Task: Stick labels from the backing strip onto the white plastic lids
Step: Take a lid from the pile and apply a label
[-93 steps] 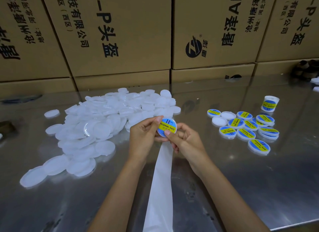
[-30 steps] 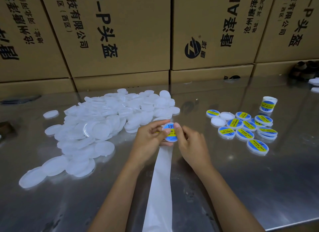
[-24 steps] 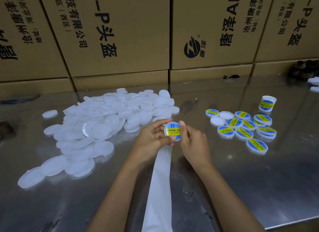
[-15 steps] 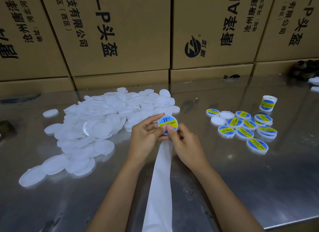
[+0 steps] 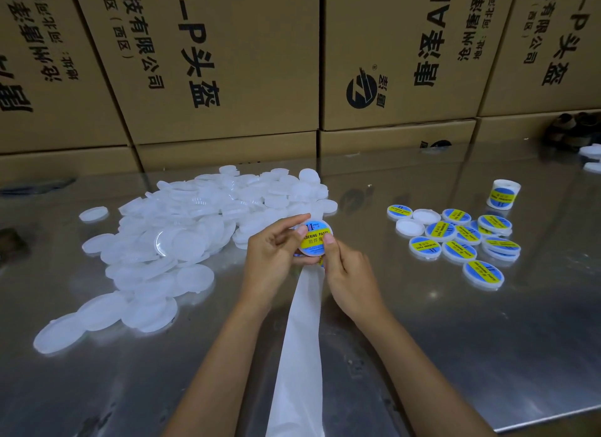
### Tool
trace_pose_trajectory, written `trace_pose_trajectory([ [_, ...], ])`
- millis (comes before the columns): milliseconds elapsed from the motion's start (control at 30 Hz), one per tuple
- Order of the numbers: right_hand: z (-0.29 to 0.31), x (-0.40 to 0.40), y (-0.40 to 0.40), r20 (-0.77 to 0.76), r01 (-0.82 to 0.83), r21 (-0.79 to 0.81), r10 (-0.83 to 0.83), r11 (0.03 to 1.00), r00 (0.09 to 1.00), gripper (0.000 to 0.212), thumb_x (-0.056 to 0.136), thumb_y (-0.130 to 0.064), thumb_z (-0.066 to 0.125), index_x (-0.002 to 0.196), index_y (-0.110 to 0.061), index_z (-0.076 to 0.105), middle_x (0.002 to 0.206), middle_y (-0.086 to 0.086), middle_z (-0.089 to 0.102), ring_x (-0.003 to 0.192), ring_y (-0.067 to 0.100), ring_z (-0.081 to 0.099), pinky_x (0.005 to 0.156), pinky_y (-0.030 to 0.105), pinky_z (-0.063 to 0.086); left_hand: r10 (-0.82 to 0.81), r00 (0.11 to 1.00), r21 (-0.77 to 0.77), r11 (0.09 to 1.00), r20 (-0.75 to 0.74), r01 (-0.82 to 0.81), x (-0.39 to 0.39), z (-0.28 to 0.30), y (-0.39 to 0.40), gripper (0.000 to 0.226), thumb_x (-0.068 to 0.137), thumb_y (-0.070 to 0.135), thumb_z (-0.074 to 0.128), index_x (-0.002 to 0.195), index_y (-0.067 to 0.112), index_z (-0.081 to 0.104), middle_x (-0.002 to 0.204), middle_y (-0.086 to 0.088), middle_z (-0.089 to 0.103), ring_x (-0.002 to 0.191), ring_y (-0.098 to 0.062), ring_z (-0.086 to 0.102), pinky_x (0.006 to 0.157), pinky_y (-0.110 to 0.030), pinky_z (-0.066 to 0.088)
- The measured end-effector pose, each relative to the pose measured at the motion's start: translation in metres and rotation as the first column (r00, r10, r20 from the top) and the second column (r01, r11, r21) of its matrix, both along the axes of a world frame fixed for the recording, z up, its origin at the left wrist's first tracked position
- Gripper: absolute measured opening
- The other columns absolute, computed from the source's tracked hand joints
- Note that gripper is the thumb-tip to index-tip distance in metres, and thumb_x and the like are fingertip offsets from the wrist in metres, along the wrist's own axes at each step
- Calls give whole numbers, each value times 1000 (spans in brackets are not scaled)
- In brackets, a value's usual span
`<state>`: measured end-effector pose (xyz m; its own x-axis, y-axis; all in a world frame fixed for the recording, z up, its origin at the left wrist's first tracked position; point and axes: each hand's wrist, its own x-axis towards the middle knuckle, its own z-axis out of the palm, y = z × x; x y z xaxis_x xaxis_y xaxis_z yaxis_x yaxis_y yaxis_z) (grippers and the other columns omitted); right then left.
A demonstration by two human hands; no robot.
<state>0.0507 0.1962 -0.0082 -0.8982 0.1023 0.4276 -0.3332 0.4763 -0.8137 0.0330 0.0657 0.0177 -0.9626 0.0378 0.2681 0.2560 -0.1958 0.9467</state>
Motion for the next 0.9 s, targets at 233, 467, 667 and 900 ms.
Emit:
trace_pose_trajectory([
  [233,0,-5,6,20,28,-97,-26,995,999,49,107,-28,36,60,-26,48,50,-11,50,53,2,47,54,21,34,-110,994,-88,990,1,110,-2,-8,1,49,88,-9,66,118,30,70,105,-1,76,93,-24,73,73,-26,58],
  [467,-3,-8,3,120,-79,-299,119,951,986,47,106,-33,40,66,-15,56,58,-11,53,60,8,49,63,27,41,-74,997,-140,988,-29,69,-4,-11,-1,45,81,1,77,113,32,65,99,-4,76,77,-17,69,64,-24,55],
  [667,3,-3,-1,155,-102,-368,170,924,973,52,104,-45,38,63,-19,57,56,-10,51,54,4,47,52,13,38,43,999,-115,992,-23,-45,-3,-7,-1,33,77,11,85,97,25,63,84,-5,75,56,-20,64,51,-28,53],
  [900,5,5,-4,90,-169,-197,190,966,978,44,98,-38,58,72,-3,60,59,-4,49,56,10,37,56,25,31,143,990,-66,987,-10,-143,-2,-5,-2,7,89,10,74,91,11,68,92,-6,76,73,-19,73,54,-31,58],
])
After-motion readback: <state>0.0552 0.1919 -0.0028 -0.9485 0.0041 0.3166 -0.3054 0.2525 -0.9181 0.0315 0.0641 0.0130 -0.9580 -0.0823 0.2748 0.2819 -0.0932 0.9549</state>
